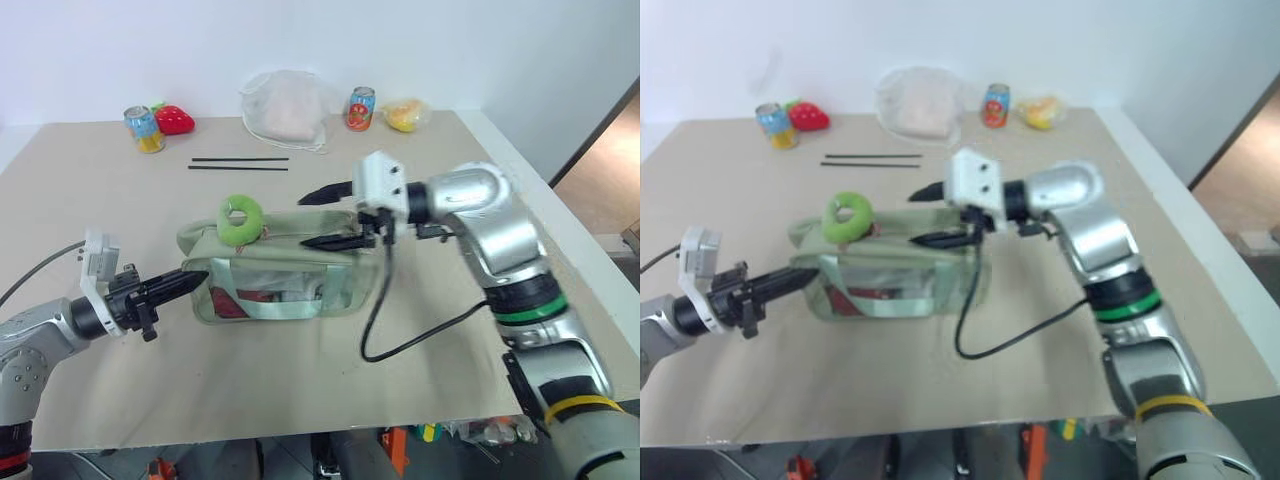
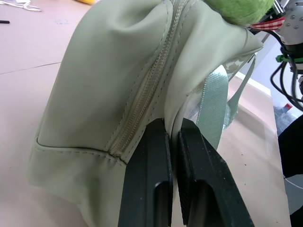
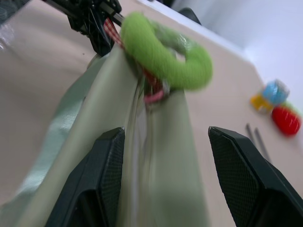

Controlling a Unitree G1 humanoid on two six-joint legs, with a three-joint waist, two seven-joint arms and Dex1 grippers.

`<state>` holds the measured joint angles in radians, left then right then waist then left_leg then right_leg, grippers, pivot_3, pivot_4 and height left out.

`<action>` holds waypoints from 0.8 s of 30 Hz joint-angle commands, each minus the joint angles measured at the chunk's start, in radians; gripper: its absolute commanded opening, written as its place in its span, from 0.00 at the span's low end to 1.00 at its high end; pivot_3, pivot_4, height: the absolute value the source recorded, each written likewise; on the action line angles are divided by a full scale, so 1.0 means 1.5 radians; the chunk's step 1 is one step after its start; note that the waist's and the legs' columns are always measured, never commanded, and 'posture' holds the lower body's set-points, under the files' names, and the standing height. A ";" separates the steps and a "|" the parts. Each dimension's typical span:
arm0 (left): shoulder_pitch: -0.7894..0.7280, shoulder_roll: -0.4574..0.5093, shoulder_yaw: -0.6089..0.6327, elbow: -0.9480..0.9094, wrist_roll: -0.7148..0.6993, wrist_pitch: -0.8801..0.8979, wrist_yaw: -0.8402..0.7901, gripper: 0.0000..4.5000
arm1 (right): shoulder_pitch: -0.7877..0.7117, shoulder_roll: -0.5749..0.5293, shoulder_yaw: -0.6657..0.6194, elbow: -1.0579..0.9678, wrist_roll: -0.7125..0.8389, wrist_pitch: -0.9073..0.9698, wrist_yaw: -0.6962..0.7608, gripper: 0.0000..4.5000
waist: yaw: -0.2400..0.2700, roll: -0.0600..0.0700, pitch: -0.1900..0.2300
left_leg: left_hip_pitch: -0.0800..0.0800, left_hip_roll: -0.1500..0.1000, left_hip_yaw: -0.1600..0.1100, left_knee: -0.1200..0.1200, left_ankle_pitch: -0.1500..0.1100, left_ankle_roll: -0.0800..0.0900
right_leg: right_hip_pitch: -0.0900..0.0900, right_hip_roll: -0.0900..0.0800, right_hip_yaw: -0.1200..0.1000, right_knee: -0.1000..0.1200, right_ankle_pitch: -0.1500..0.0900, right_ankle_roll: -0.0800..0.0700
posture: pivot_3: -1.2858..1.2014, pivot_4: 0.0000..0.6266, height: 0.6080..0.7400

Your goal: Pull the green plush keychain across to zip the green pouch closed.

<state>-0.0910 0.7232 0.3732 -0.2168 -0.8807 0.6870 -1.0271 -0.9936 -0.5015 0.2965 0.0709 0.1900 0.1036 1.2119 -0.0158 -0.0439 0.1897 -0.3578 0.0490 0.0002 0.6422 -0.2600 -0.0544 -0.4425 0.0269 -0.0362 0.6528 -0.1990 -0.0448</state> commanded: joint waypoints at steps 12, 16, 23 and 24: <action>0.012 -0.027 -0.027 -0.030 0.004 -0.011 0.033 0.00 | -0.065 0.093 0.014 0.039 -0.015 -0.074 0.018 0.64 | 0.001 0.000 0.000 | 0.000 -0.001 -0.001 0.001 0.000 0.000 | 0.001 -0.004 -0.001 0.000 0.000 0.001 | 0.52 0.24 1.00; 0.011 -0.030 -0.026 -0.033 -0.002 -0.011 0.037 0.00 | -0.085 0.117 0.020 0.071 -0.037 -0.094 0.006 0.64 | 0.001 0.000 0.000 | 0.000 -0.001 -0.001 0.001 0.000 0.000 | 0.001 -0.004 -0.001 0.000 0.001 0.001 | 0.52 0.24 1.00; 0.014 -0.034 -0.025 -0.039 -0.004 -0.014 0.046 0.00 | -0.099 0.140 0.016 0.109 -0.039 -0.096 0.007 0.32 | 0.001 0.000 0.000 | 0.000 -0.002 -0.001 0.001 0.000 0.000 | 0.001 -0.005 -0.001 0.000 0.001 0.001 | 0.52 0.24 1.00; 0.015 -0.034 -0.025 -0.040 -0.004 -0.014 0.046 0.00 | -0.098 0.139 0.014 0.109 -0.036 -0.094 0.012 0.23 | 0.001 0.000 0.000 | 0.000 -0.002 -0.001 0.001 0.000 0.000 | 0.001 -0.005 -0.001 0.000 0.001 0.001 | 0.52 0.24 1.00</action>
<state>-0.0803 0.6773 0.3602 -0.2482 -0.8866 0.6600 -0.9606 -1.1108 -0.2973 0.3420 0.2440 0.1159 -0.0328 1.2223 -0.0141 -0.0441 0.1896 -0.3582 0.0460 -0.0014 0.6439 -0.2600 -0.0543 -0.4416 0.0192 -0.0374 0.6525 -0.1982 -0.0436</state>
